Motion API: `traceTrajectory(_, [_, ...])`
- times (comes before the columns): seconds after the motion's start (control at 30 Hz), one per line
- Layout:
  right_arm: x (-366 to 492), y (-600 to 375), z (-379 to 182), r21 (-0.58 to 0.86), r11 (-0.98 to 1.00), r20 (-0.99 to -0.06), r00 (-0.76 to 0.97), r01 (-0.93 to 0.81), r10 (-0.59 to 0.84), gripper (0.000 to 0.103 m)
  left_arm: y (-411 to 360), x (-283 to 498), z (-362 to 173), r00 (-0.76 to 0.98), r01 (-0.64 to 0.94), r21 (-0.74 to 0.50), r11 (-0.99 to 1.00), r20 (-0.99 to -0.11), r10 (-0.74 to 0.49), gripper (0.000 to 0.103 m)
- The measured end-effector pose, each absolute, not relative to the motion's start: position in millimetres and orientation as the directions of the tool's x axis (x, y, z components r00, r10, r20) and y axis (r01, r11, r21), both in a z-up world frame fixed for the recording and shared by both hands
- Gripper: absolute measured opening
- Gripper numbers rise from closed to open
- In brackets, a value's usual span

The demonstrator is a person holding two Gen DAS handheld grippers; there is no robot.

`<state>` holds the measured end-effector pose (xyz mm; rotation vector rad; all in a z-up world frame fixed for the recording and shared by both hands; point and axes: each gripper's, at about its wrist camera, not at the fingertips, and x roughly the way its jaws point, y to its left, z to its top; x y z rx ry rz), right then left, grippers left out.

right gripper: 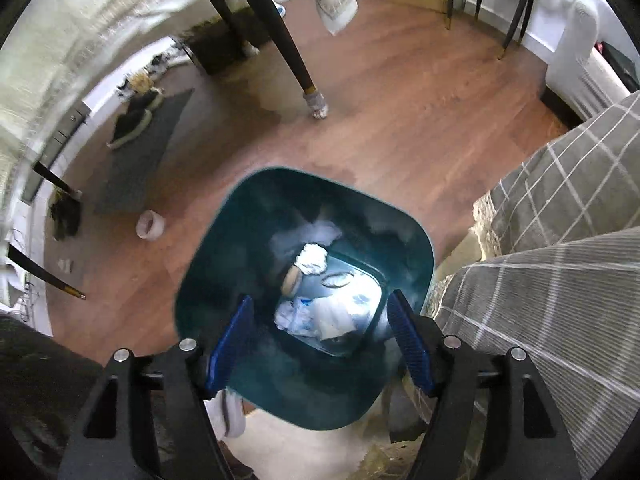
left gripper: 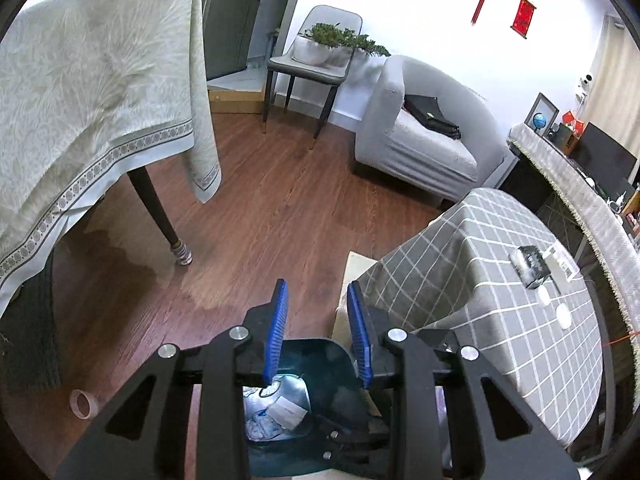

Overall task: Collect trash
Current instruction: 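Open the left tool over the bin while the right tool releases the box, then grasp the clear plastic cup with the right tool while the left tool grasps the white lid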

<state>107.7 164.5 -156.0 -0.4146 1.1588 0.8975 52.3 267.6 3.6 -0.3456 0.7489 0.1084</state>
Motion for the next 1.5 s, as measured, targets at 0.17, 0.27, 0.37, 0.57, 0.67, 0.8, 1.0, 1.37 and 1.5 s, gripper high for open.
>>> traceTrajectory(0.17, [99, 158, -118, 0.184, 0.559, -0.867, 0.135, -0.809, 0.480, 0.058, 259, 55, 16, 0.750, -0.216, -0.268, 0.939, -0.661, -0.016, 0.031])
traceTrajectory(0.27, [99, 150, -99, 0.196, 0.551, -0.841, 0.150, -0.811, 0.520, 0.051, 255, 54, 19, 0.761, -0.213, -0.276, 0.937, -0.649, -0.018, 0.031])
traceTrajectory(0.37, [101, 138, -76, 0.190, 0.554, -0.812, 0.187, -0.811, 0.553, 0.048, 250, 55, 23, 0.769, -0.210, -0.279, 0.937, -0.639, -0.018, 0.031])
traceTrajectory(0.57, [111, 111, -45, 0.186, 0.586, -0.765, 0.258, -0.788, 0.590, 0.045, 236, 58, 33, 0.786, -0.192, -0.270, 0.944, -0.618, -0.017, 0.031])
traceTrajectory(0.67, [116, 94, -33, 0.184, 0.609, -0.745, 0.294, -0.772, 0.598, 0.045, 227, 62, 34, 0.787, -0.180, -0.268, 0.947, -0.617, -0.025, 0.032])
traceTrajectory(0.8, [124, 74, -24, 0.179, 0.637, -0.733, 0.330, -0.750, 0.595, 0.045, 211, 67, 33, 0.785, -0.158, -0.259, 0.953, -0.618, -0.038, 0.033])
traceTrajectory(1.0, [136, 36, -19, 0.167, 0.695, -0.721, 0.394, -0.699, 0.570, 0.045, 185, 78, 30, 0.783, -0.134, -0.260, 0.956, -0.619, -0.059, 0.040])
traceTrajectory(1.37, [148, -30, -12, 0.126, 0.784, -0.709, 0.498, -0.607, 0.499, 0.049, 136, 95, 18, 0.761, -0.076, -0.263, 0.962, -0.639, -0.114, 0.044])
traceTrajectory(1.5, [152, -48, -9, 0.124, 0.809, -0.699, 0.528, -0.575, 0.482, 0.055, 115, 102, 15, 0.752, -0.052, -0.252, 0.966, -0.647, -0.128, 0.051])
